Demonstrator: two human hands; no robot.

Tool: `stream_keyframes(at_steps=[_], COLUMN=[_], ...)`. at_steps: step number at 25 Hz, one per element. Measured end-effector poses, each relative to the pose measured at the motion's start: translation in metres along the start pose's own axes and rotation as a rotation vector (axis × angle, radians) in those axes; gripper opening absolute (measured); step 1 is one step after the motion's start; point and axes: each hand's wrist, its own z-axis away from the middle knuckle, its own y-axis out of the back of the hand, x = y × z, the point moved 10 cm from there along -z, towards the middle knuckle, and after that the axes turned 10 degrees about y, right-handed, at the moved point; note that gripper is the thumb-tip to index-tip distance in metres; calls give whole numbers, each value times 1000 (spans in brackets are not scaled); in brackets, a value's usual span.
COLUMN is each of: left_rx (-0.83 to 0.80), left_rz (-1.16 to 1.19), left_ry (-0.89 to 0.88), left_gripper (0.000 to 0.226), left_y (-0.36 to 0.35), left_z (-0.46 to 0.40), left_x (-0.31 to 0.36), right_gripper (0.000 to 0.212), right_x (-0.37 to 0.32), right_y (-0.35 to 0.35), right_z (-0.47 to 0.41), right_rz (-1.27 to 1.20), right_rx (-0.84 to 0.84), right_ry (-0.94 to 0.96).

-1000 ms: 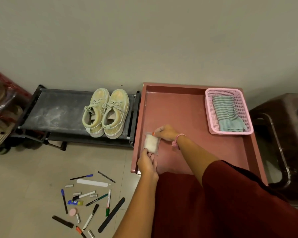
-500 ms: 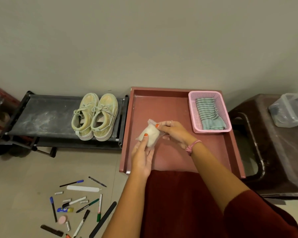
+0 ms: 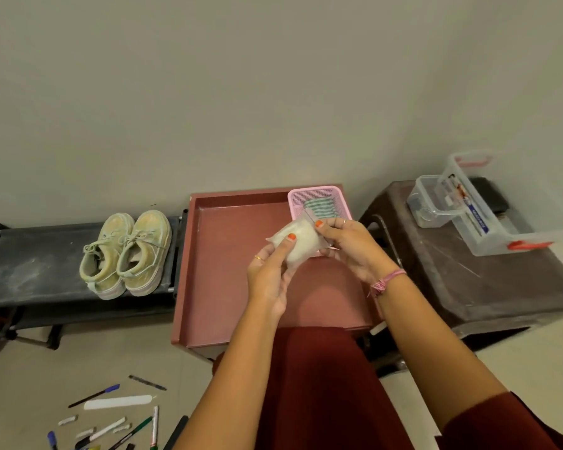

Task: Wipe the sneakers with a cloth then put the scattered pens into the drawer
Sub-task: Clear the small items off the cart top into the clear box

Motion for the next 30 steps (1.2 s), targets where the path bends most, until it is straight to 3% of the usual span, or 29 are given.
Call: stream_keyframes(at_steps=[7,10,14,22,24,26,28,30], left_rx=[-147,-178,-253,-428,-380,-340,-416,-503], left_rz=[-98,-158,-232,-483,-663,-1018,-1381,-1631], left_ry=[27,43,81,164,69,-204,-512,-727], left_gripper=[33,22,19,30,28,30,35,41], left_y=[-103,-144,-201,-290,-300,-313,-334,-345], left_z=[8,8,6,-19,-29,-32,-19,-7], left_x=[-41,-61,-88,-146,-153,-153,-164,-182], right_gripper=[24,31,16,16,18,22,24,22], right_x=[-57,-76,-89,-103,-102,-100,-97,-87], right_y=[104,150,210,336,364,397,430,445], right_z=[32,45,56,41,30,22,13,0], right_rz=[26,4,53,39,67,179,376,633], right_rx=[135,248,393,573,586,662,761,728], right_ry=[139,205,257,164,132,107,64,-30])
